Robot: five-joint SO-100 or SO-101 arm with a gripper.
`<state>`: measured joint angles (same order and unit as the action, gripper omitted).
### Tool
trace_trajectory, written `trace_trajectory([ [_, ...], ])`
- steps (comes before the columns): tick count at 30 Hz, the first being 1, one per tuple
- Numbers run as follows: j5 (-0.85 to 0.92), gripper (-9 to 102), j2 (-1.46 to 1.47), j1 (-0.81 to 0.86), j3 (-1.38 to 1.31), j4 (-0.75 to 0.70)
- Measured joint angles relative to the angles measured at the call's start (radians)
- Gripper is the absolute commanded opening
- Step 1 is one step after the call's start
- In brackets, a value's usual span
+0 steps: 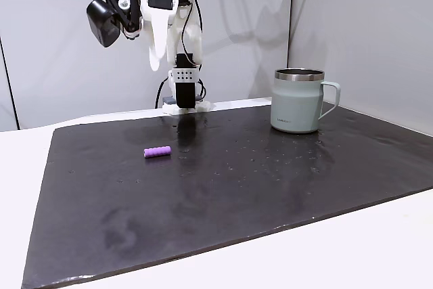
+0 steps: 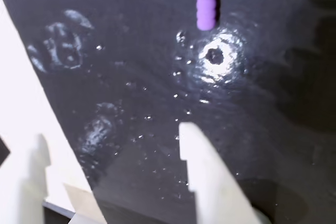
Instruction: Grasp a pengrip and put it in the cup.
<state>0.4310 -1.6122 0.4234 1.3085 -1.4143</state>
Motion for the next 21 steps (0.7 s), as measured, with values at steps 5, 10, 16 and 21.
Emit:
trace_trajectory([
  [5, 0.002, 26, 0.132, 0.011, 0.000, 0.000],
  [10, 0.032, 25, 0.249, 0.020, 0.000, 0.048],
  [16, 0.044, 25, 0.333, 0.020, 0.000, 0.086],
  [21, 0.066, 24, 0.380, 0.020, 0.000, 0.112],
])
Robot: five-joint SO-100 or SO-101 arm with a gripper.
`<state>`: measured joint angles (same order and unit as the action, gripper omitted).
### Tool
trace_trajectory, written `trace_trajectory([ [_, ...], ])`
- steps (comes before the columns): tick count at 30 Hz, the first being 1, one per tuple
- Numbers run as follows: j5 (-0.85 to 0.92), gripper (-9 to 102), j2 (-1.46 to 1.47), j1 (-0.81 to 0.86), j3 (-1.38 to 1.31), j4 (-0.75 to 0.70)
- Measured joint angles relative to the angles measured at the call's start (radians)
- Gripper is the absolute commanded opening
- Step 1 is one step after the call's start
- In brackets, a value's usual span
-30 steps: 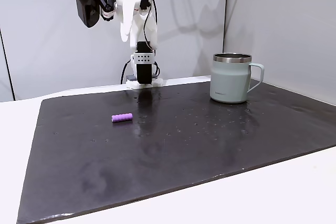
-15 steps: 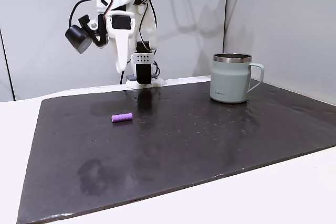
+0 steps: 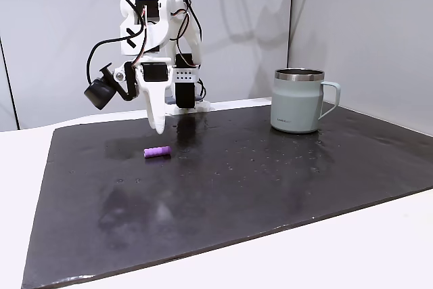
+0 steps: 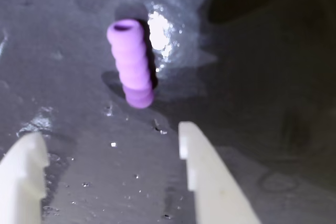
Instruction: Grasp a pengrip and put it in the cup.
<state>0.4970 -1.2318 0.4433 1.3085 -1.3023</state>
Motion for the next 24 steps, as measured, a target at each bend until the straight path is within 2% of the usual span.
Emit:
trace_trajectory([
  [9, 0.041, 22, 0.120, 0.011, 0.000, 0.069],
  [17, 0.074, 1, 0.201, 0.035, -0.038, 0.086],
  [24, 0.080, 0, 0.233, 0.044, -0.103, 0.081],
])
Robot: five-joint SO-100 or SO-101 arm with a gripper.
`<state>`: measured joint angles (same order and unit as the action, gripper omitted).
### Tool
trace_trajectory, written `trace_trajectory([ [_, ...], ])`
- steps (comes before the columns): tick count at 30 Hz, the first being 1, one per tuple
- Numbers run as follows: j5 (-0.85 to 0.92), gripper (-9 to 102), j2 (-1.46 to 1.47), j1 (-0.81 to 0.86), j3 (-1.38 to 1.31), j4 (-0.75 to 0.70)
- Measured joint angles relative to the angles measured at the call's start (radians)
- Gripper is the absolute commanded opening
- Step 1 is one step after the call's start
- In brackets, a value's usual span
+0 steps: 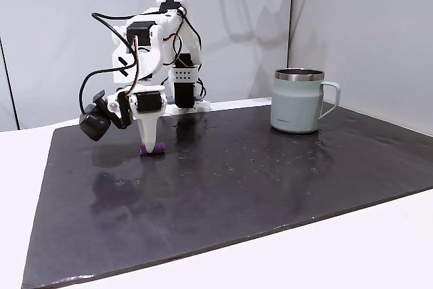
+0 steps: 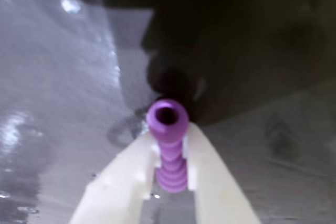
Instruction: Grasp a pengrip and put it in the cup.
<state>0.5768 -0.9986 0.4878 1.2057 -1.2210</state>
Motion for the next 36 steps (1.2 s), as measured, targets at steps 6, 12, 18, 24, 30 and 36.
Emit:
trace_trajectory([
  [6, -0.014, 0, -0.083, 0.005, -0.031, -0.098],
  [12, -0.041, 0, -0.354, -0.023, -0.031, -0.161],
  [18, -0.051, 0, -0.580, -0.035, -0.031, -0.204],
  [24, -0.051, 0, -0.736, -0.072, 0.015, -0.222],
  [30, -0.114, 0, -0.750, -0.170, 0.034, -0.291],
  [36, -0.227, 0, -0.762, -0.382, 0.015, -0.428],
])
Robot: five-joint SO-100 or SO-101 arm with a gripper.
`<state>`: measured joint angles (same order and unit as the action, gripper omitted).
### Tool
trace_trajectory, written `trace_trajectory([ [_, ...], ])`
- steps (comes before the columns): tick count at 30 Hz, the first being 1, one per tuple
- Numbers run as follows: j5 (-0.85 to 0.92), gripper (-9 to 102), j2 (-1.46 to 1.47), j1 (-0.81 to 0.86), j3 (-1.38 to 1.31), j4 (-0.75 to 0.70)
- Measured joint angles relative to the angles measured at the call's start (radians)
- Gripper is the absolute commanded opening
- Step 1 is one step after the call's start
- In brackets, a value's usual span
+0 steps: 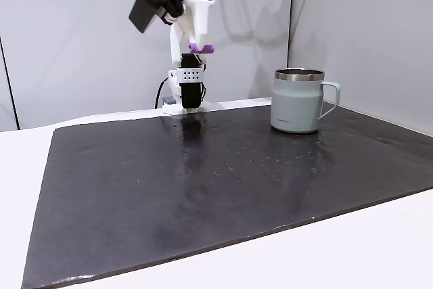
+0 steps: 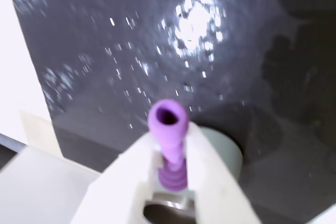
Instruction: Grasp a pengrip and put it in the cup.
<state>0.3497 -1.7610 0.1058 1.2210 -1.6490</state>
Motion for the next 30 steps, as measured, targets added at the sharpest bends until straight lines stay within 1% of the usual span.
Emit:
trace_trajectory([
  [6, -0.100, 0, -0.043, -0.221, -0.115, -0.034],
  [10, -0.149, 0, -0.038, -0.318, -0.135, -0.034],
  [18, -0.221, 0, 0.083, -0.529, -0.192, -0.034],
  [24, -0.247, 0, 0.179, -0.661, -0.244, -0.034],
  [30, -0.281, 0, 0.238, -0.752, -0.281, -0.034],
])
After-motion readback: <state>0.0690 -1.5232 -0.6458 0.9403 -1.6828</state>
